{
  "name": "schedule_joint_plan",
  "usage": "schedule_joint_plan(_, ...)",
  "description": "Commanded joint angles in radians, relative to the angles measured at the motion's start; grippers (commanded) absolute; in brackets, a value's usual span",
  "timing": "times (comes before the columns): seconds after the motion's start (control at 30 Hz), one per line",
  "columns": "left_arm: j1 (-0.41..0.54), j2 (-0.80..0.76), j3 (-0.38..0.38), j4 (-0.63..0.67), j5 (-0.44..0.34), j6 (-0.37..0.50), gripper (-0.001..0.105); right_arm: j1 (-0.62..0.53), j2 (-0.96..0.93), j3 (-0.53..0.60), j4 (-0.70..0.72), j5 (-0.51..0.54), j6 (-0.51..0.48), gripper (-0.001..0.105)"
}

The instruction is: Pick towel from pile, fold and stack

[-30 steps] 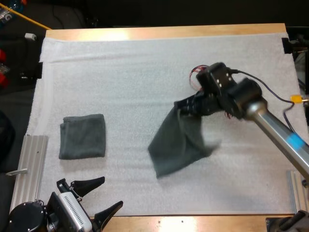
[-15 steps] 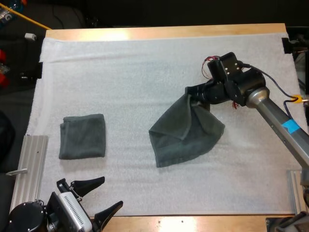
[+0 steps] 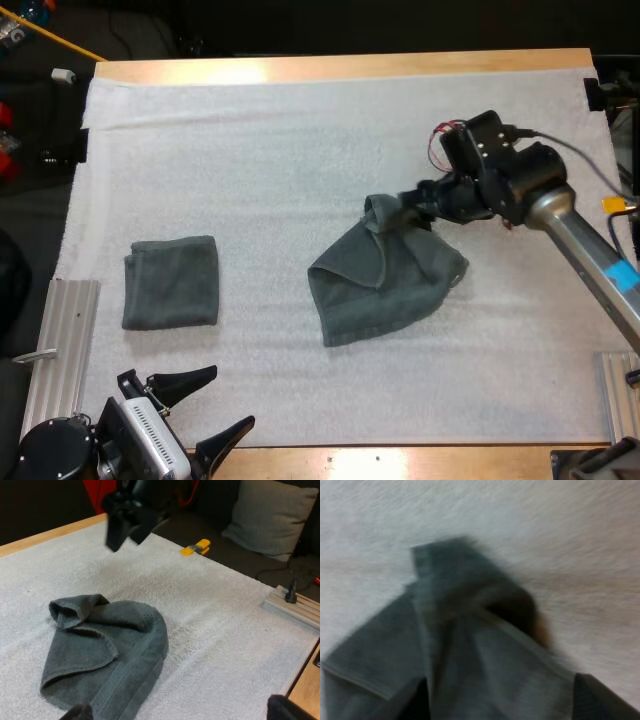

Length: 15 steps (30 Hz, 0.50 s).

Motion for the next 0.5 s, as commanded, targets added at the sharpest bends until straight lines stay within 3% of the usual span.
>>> schedule_joint_plan(0.0, -0.004, 0.003, 0.0, 0.004, 0.006, -0.009, 0.066, -0.003, -0.031, -0.011, 0.038, 0.04, -0.03, 0.057)
schedule_joint_plan(0.27, -0.004, 0.003, 0.0, 0.01, 0.006, -0.017, 0.066, -0.003, -0.105, 0.012, 0.093, 0.064, -0.077, 0.057)
schedule_joint_plan(0.47, -0.004, 0.003, 0.0, 0.118, 0.006, -0.032, 0.066, -0.003, -0.12, 0.103, 0.078, 0.064, -0.08, 0.057)
